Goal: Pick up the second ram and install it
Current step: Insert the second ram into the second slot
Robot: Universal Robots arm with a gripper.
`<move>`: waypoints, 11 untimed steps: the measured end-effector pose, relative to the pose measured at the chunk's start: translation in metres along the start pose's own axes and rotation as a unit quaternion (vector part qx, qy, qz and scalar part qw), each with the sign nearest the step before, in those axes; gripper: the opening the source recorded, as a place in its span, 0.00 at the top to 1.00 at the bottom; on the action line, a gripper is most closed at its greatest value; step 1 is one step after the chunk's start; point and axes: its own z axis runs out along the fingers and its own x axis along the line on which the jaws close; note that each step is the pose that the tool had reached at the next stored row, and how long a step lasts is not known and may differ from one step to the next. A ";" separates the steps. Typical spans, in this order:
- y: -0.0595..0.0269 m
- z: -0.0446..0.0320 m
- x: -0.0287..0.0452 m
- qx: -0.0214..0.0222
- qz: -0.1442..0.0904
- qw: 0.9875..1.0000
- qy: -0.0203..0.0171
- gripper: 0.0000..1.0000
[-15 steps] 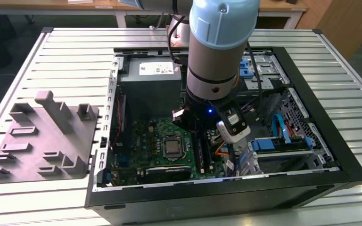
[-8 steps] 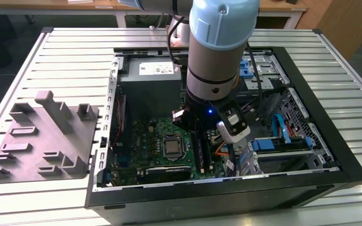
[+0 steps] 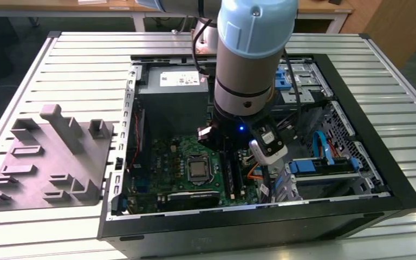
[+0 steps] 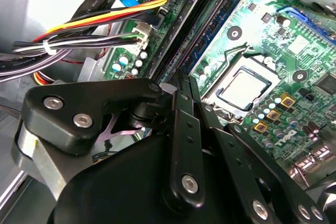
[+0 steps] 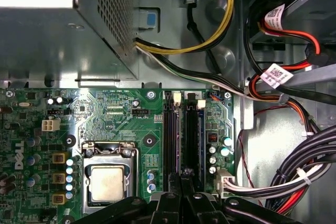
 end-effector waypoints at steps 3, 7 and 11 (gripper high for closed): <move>0.0000 0.0000 0.0003 0.000 0.000 1.000 0.000 0.88; 0.0000 0.0001 0.0004 0.000 0.000 1.000 0.000 0.88; 0.0000 0.0001 0.0009 0.000 -0.001 1.000 0.000 0.88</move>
